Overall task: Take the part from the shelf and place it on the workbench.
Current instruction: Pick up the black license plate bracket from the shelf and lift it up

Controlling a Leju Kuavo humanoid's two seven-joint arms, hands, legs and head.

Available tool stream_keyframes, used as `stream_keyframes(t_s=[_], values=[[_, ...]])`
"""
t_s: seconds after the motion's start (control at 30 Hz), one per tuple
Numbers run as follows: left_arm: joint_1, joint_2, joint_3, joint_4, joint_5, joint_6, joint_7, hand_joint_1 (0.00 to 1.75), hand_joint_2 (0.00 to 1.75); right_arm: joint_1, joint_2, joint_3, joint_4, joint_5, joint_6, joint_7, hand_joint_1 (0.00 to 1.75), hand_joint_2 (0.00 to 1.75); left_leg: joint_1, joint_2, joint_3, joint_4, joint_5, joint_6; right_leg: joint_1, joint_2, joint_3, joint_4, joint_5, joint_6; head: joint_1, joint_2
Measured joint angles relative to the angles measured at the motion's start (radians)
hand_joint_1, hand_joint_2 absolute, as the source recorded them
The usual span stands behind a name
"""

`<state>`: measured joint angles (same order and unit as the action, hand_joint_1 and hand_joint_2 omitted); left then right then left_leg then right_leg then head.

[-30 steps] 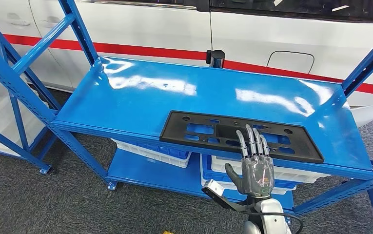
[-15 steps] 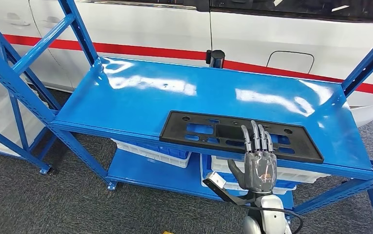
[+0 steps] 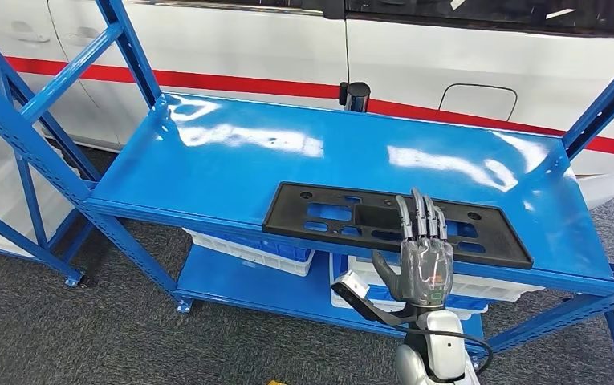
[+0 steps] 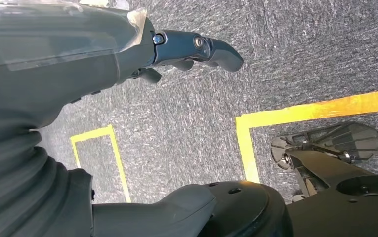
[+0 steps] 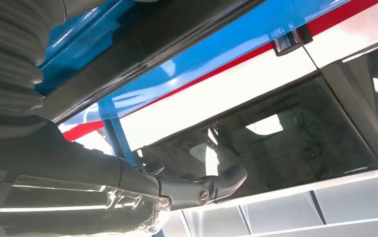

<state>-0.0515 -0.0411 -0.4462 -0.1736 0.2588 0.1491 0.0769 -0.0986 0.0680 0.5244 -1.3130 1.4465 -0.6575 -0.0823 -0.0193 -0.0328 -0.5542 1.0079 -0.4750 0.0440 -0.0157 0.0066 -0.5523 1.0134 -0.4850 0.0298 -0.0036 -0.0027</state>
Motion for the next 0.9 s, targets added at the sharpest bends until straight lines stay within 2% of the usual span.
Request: stream_keyframes(t_s=[0.6, 0.73, 0.9], values=[[-0.004, 0.012, -0.043, 0.000, -0.041, -0.024, 0.001, 0.00, 1.75, -0.052, 0.006, -0.008, 0.123, 0.051, 0.020, 0.092, 0.00, 1.75, 0.000, 0.000, 0.000, 0.000, 0.000, 0.000, 0.000, 0.000, 0.000, 0.000, 0.000, 0.000, 0.000, 0.000], [-0.006, 0.015, -0.055, 0.001, -0.050, -0.032, 0.001, 0.00, 1.75, -0.052, 0.005, -0.022, 0.131, 0.063, 0.021, 0.103, 1.73, 1.75, 0.000, 0.000, 0.000, 0.000, 0.000, 0.000, 0.000, 0.000, 0.000, 0.000, 0.000, 0.000, 0.000, 0.000], [-0.009, 0.018, -0.068, 0.003, -0.059, -0.035, 0.001, 0.00, 1.75, -0.052, 0.002, -0.039, 0.131, 0.065, 0.021, 0.105, 1.75, 1.75, 0.000, 0.000, 0.000, 0.000, 0.000, 0.000, 0.000, 0.000, 0.000, 0.000, 0.000, 0.000, 0.000, 0.000]])
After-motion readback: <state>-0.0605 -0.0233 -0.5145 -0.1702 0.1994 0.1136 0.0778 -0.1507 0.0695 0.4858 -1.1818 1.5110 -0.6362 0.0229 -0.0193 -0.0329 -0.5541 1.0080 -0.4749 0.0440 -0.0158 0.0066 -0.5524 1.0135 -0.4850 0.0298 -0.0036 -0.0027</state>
